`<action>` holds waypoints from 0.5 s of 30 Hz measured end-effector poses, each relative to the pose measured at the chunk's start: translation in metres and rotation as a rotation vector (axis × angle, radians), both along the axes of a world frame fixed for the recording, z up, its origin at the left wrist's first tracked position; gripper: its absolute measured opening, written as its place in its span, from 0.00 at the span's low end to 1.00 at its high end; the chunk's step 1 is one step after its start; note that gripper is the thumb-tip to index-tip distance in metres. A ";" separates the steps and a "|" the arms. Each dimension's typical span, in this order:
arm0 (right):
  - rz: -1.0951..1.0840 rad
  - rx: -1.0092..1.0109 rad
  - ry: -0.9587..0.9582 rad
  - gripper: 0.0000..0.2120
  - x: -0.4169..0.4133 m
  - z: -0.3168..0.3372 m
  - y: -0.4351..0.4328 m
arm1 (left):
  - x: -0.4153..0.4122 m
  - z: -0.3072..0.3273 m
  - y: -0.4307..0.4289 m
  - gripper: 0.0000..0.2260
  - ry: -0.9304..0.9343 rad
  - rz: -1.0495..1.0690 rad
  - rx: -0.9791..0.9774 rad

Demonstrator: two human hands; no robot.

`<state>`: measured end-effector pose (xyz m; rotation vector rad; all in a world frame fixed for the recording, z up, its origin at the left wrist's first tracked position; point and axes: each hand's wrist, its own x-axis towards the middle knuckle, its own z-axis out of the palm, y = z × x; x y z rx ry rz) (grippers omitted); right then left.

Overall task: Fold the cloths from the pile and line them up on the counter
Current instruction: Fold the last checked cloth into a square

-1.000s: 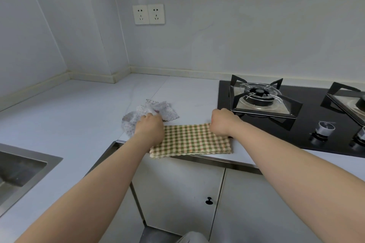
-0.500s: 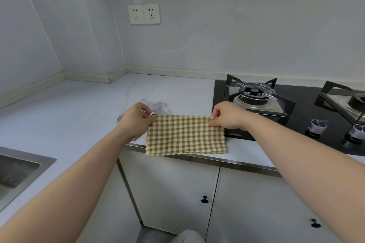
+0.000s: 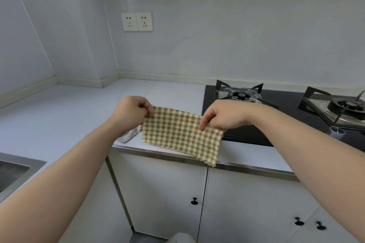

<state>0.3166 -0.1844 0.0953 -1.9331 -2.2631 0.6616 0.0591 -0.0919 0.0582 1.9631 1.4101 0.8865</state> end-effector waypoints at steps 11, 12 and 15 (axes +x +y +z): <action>0.083 0.191 -0.064 0.11 -0.019 0.032 -0.030 | 0.036 0.040 -0.063 0.12 -0.164 -0.163 -0.079; 0.071 0.243 -0.080 0.13 -0.020 0.032 -0.030 | 0.038 0.042 -0.068 0.09 -0.166 -0.205 -0.090; 0.055 0.308 -0.060 0.14 -0.022 0.033 -0.032 | 0.040 0.045 -0.082 0.07 -0.184 -0.352 -0.092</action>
